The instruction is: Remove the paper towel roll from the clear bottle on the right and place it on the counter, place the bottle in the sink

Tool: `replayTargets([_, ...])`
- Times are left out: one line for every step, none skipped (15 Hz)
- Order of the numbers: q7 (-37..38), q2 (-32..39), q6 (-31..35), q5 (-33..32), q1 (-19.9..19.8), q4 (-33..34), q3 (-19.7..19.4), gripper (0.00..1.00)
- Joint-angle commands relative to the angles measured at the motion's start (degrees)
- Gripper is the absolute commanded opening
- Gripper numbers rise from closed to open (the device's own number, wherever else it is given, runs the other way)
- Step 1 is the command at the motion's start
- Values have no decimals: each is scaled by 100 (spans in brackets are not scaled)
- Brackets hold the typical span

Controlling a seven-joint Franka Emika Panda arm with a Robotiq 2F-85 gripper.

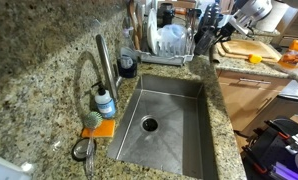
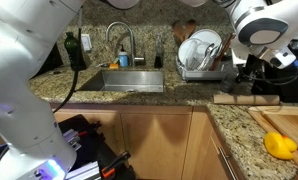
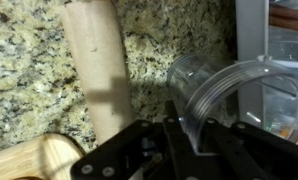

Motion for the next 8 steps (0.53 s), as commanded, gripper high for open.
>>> replayTargets([474, -119, -594, 203, -167, -31, 136, 4])
replayTargets([675, -291, -806, 250, -128, -226, 91, 4])
replayTargets([911, -576, -913, 182, -47, -528, 5, 4])
replayTargets([1293, -905, -1119, 65, 42, -856, -106, 4])
replayTargets([1574, -1160, -1123, -29, 129, -1124, -205, 4])
replayTargets([1955, -1452, -1013, -222, 276, -1437, -380, 4])
replayTargets([2284, -1684, -930, -378, 385, -1663, -506, 4])
replayTargets([2568, -1933, -789, -593, 523, -1917, -661, 4])
